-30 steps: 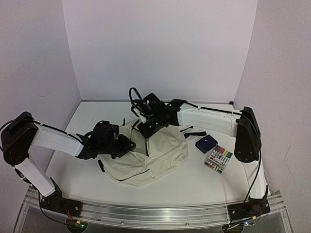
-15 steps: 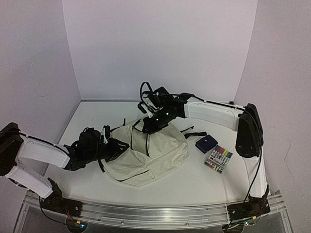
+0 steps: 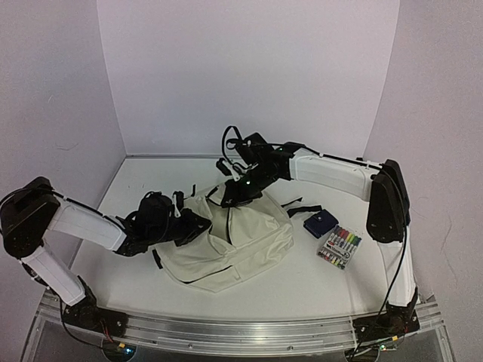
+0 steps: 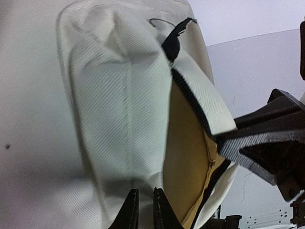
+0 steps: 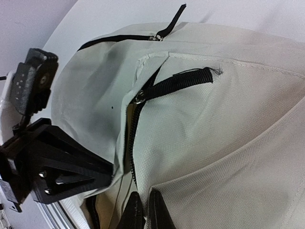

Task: Pack the student bag
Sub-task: Adjust the student bag at the center of the board.

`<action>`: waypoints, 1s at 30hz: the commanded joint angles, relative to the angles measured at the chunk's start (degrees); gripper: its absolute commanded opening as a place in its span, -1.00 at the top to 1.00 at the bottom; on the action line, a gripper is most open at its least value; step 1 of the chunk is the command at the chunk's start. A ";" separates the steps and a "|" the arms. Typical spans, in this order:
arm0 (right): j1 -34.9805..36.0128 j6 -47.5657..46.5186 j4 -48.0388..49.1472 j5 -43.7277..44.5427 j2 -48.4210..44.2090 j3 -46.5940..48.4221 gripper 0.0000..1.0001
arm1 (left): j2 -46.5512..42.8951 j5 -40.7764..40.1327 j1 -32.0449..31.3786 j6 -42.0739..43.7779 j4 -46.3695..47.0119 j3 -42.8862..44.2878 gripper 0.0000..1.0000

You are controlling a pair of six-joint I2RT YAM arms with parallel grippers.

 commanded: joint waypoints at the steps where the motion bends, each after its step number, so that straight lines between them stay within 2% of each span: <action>1: 0.38 1.35 -0.63 -7.97 -2.26 1.39 1.00 | 6.35 3.76 -0.32 2.01 1.55 7.20 0.76; 4: 0.45 2.02 -0.60 -8.99 -2.13 0.84 1.00 | 11.03 6.13 -0.31 1.87 2.86 10.25 0.76; 8: 0.38 2.71 -0.54 -9.88 -1.95 0.41 1.00 | 15.54 6.57 -0.19 -0.26 5.65 10.18 0.75; 12: 0.14 3.13 -0.54 -10.16 -1.91 -0.02 0.98 | 16.95 5.42 -0.06 -0.92 5.67 8.80 0.61; 17: -0.26 3.21 -0.45 -11.06 -1.62 -1.39 0.95 | 13.74 5.91 -0.09 3.49 3.97 8.47 0.31; 20: -0.58 3.21 -0.42 -11.61 -1.65 -1.85 0.95 | 8.02 5.79 -0.14 6.94 -0.79 9.06 0.25; 24: -0.90 3.26 -0.36 -11.94 -1.40 -1.59 0.95 | 0.95 5.53 -0.14 7.34 -4.96 8.12 0.29; 30: -1.09 3.62 -0.36 -12.68 -0.78 -0.82 0.94 | -1.80 7.70 -0.55 4.31 -4.51 5.19 0.47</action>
